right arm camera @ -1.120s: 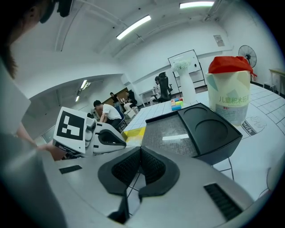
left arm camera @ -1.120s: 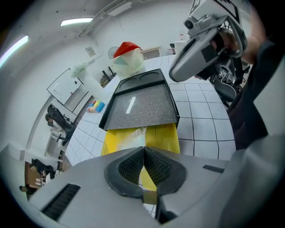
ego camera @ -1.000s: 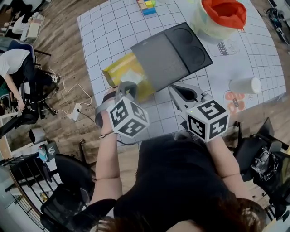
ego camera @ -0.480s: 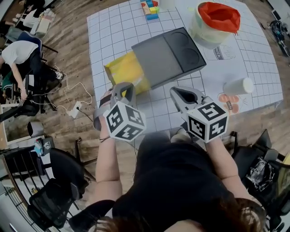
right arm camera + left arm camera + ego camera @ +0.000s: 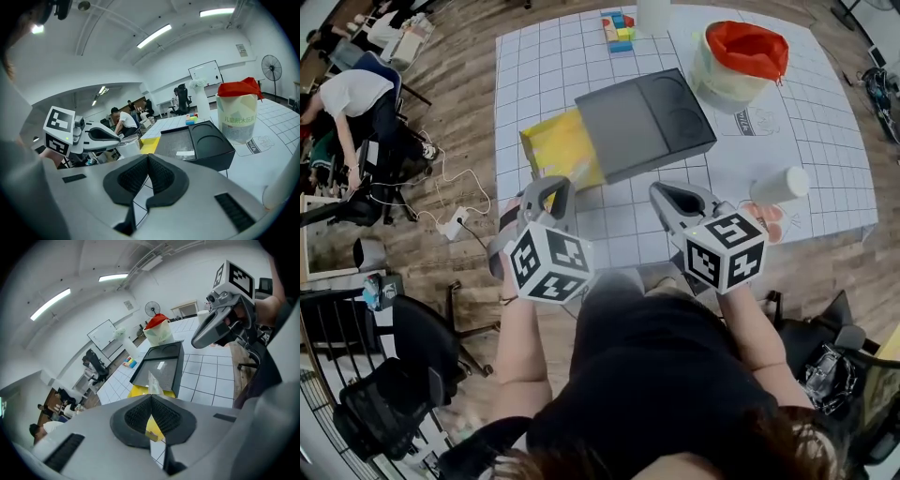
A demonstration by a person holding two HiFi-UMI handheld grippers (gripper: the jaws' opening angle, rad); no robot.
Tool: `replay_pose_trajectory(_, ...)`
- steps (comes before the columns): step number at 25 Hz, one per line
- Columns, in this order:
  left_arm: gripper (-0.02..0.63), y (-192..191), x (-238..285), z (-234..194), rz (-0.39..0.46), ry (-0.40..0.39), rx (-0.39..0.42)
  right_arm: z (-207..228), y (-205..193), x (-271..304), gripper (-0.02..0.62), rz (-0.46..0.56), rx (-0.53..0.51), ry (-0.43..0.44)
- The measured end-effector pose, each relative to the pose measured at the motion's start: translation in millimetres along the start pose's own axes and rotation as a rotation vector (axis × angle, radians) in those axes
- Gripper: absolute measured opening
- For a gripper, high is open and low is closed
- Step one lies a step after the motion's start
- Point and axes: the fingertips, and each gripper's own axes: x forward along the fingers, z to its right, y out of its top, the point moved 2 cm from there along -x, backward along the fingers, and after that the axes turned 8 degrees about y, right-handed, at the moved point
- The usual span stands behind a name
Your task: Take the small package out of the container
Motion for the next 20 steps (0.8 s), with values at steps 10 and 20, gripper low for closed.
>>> replay_pose_trajectory(10,0.029,3,-21,17,0.007,0.002,-0.073,-3,-5,-14,0.014,0.004,-0.018,0.011)
replay_pose_trajectory(20,0.029,5,-25,33,0.009,-0.028,-0.093,2,-7,-26,0.014,0.022,-0.031,-0.019)
